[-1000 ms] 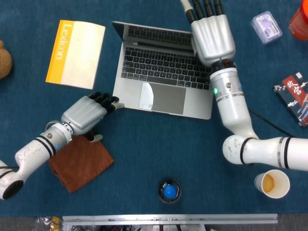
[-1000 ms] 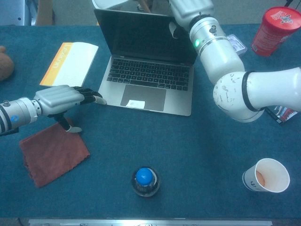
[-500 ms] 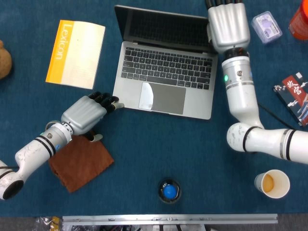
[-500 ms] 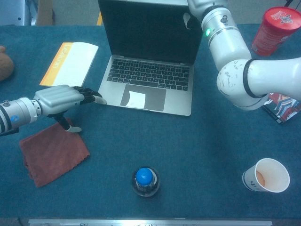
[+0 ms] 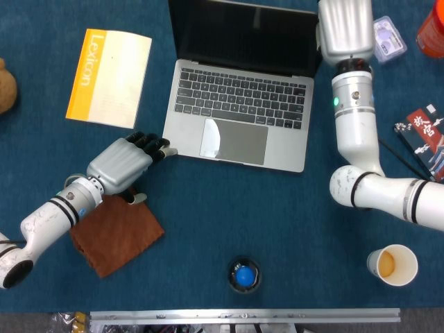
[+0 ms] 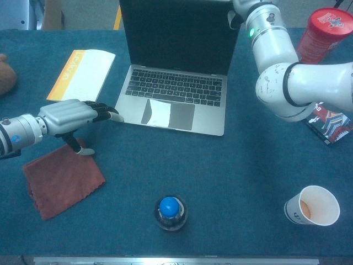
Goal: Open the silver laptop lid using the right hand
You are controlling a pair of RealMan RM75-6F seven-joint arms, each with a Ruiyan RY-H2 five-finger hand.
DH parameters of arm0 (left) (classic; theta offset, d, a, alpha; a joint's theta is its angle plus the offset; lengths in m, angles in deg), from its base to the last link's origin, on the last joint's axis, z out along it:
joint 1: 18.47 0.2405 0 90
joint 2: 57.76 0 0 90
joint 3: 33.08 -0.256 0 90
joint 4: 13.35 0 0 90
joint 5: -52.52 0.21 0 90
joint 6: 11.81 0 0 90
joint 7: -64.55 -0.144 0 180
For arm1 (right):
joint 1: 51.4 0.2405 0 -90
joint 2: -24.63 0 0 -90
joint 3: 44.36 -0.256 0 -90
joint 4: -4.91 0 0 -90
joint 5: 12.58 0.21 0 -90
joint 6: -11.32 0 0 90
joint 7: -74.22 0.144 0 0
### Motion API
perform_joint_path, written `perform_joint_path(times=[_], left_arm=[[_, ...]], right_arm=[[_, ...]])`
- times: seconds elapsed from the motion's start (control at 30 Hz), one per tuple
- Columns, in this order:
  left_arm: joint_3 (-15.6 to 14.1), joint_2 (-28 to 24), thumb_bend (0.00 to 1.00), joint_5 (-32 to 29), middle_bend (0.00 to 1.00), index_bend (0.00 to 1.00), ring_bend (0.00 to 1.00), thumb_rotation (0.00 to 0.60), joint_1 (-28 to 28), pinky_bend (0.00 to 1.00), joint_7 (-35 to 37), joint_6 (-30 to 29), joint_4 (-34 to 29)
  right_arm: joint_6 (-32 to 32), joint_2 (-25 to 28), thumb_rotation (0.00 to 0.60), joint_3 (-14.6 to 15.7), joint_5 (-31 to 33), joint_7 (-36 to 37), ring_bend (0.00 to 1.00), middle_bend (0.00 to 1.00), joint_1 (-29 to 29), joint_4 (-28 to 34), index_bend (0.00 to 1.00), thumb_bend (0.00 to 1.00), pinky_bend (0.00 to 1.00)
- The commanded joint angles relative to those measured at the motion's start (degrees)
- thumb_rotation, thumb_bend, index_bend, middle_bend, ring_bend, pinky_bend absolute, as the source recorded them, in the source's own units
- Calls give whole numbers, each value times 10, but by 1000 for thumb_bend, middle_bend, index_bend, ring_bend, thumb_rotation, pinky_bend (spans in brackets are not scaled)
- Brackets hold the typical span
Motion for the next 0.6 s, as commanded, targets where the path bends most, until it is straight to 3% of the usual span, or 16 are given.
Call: perform_joint_path(times=[0.03,0.43,0.6], left_arm=[[1,-2,224,-1,67,101,52,525,0,92,-1,-1,-3],[12,-48,224,-11,67,101,51,526,16,92,-9,-42,-44],[23,-75,224,-28,74,116,51,600,39,92,-25,-86,-65]], right_arm=[[0,10,600,0,-8,9,0,114,-3,28,19,426,15],[20,67,600,12,-41,42,0,114,-34,153,19,424,15],[34,105,600,24,-56,57,0,114,-59,211,19,424,14]])
